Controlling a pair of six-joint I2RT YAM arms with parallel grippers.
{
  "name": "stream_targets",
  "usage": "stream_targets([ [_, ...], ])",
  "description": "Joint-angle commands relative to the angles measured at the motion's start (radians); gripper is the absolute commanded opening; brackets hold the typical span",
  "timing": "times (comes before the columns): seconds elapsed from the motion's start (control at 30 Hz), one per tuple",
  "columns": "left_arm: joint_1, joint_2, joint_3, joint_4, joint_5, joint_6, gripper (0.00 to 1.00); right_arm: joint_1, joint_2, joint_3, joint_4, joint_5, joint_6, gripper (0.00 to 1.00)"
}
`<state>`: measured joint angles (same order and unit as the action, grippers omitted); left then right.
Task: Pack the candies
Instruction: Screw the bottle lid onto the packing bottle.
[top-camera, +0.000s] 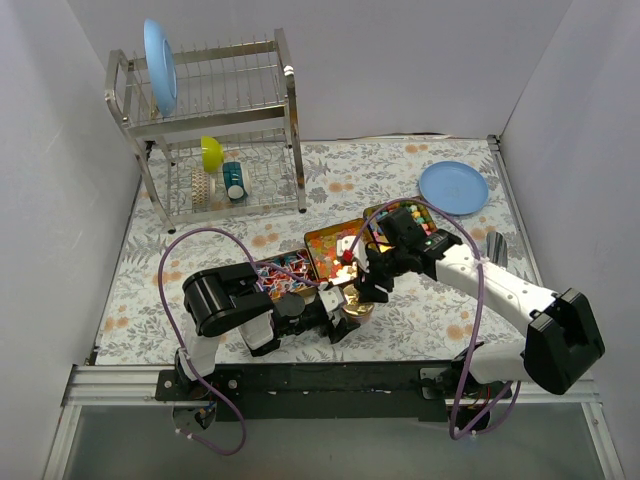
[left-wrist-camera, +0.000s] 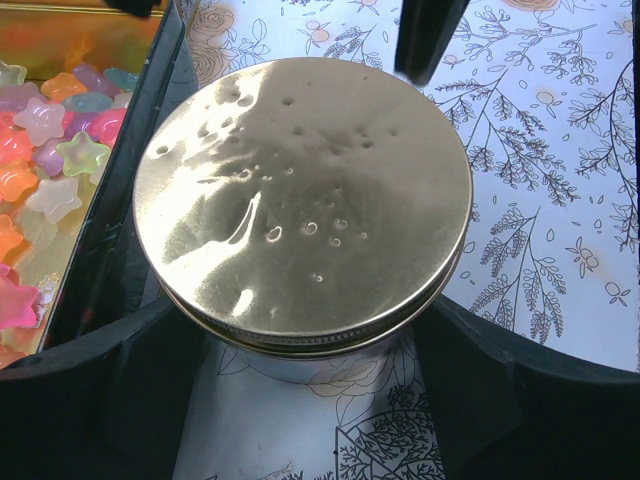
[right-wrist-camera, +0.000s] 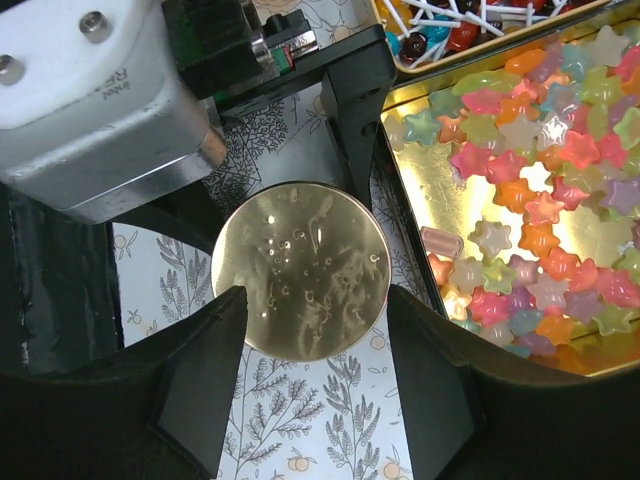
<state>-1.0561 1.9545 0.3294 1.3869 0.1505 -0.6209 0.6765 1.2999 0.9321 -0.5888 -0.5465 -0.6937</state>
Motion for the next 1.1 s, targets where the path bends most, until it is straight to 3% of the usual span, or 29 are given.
stream_targets([
  [0.0,-0.001,0.04,-0.015,-0.138,-0.003,-0.007,0.0,0.017,0.016,-0.018,0.043,-0.046,-0.067,0.65],
  [0.17,-0.001,0.044,-0.013,-0.129,-0.012,-0.011,0.0,0.092,0.039,-0.087,0.087,0.052,-0.086,0.65],
  [0.37,-0.001,0.05,-0.012,-0.127,-0.009,-0.014,0.0,0.1,0.108,-0.099,0.058,0.091,-0.075,0.61],
  [0.47,-0.001,0.047,-0.015,-0.134,-0.003,-0.011,0.0,0.081,0.064,-0.07,0.034,0.089,-0.081,0.61],
  [0.57,-0.001,0.044,-0.015,-0.137,0.004,-0.011,0.0,0.038,-0.039,-0.036,-0.005,0.03,-0.142,0.71],
  [0.6,-0.001,0.044,-0.015,-0.137,0.006,-0.008,0.0,0.035,-0.059,-0.015,-0.011,0.033,-0.151,0.79],
  [0.7,-0.001,0.049,-0.01,-0.137,0.015,-0.01,0.0,0.032,-0.105,0.031,-0.078,0.017,-0.234,0.82],
  [0.87,-0.001,0.052,-0.007,-0.138,0.02,-0.008,0.0,0.032,-0.044,0.068,-0.075,-0.026,-0.236,0.76],
  [1.07,-0.001,0.038,-0.016,-0.137,0.008,-0.003,0.0,0.032,0.053,0.011,-0.008,-0.072,-0.207,0.56],
])
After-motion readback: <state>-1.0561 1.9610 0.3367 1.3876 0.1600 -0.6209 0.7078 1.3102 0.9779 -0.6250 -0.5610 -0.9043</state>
